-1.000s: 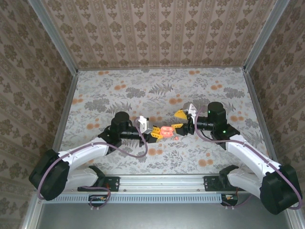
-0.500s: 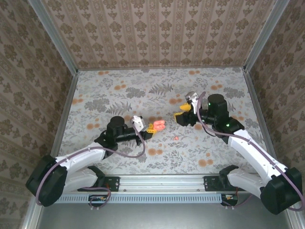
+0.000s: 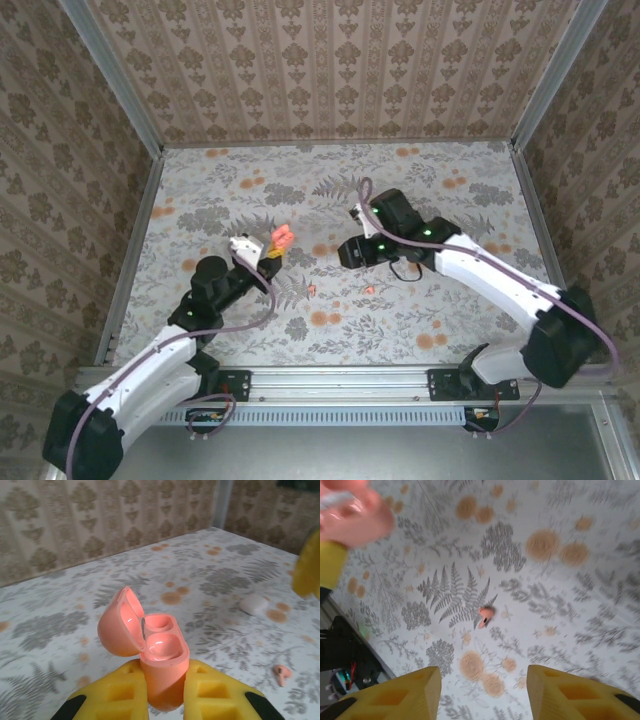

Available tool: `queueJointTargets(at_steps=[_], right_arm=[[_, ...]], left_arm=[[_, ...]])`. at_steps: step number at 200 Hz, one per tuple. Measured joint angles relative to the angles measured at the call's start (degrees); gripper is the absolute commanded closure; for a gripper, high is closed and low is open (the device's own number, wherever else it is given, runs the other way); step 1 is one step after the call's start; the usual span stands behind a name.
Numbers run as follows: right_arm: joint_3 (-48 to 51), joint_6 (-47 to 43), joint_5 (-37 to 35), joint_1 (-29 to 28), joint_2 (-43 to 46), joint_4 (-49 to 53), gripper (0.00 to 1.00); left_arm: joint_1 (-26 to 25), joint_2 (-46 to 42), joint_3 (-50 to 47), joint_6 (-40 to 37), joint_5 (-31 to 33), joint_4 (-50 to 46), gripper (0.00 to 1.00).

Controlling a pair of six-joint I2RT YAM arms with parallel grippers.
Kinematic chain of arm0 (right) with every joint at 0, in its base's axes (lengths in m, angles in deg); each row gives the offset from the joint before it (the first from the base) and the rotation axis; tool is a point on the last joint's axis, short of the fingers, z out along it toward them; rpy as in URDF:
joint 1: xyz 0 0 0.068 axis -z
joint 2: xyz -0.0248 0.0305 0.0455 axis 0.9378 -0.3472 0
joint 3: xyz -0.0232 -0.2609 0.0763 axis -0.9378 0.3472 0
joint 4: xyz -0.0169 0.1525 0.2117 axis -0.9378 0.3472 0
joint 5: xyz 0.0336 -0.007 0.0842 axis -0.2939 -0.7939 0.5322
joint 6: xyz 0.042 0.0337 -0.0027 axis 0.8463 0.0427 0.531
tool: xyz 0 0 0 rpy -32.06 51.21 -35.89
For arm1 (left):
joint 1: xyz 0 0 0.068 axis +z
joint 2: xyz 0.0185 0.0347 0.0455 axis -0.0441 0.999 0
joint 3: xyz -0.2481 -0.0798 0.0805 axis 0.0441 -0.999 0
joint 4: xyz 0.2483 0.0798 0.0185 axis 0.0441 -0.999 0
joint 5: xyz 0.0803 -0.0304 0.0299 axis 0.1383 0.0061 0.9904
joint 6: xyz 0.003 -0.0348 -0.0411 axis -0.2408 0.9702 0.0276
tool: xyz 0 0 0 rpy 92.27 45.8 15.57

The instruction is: Insert the wireless bluetooth earbuds into the charging case

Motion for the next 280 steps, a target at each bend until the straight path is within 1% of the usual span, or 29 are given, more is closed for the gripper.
queueJointTargets(at_steps=[26,56,100,162,201,241,280], right_arm=[[-4.0,5.5,-0.9,-3.3,-6.7,3.0,0.53],[-8.5,9.2,-1.6,-5.7,-13.1,5.8,0.55],[-13.2,12.2,-2.1,-7.6,-21.4,7.9,0.55],[-19.6,13.1,-2.0,-10.0,-32.2,9.5,0.58],[-20.9,12.9,-2.0,-10.3,-35.2,10.7,0.63],[-20.9,12.7,-2.2,-10.3,-35.8,11.8,0.66],[-20.9,12.5,-2.4,-10.3,-36.4,11.7,0.67]], left_arm=[[2.2,-3.1,0.0,1.5,3.7,-4.9,0.95],[4.2,-3.8,0.0,2.6,6.0,-9.1,0.96],[6.9,-4.0,0.0,2.9,7.0,-12.0,0.95],[7.7,-4.5,0.0,2.9,7.2,-14.2,0.95],[8.0,-5.6,0.0,3.0,7.2,-14.3,0.95],[8.0,-5.6,0.0,3.0,7.2,-14.3,0.95],[8.1,-5.6,0.0,3.0,7.1,-14.3,0.95]])
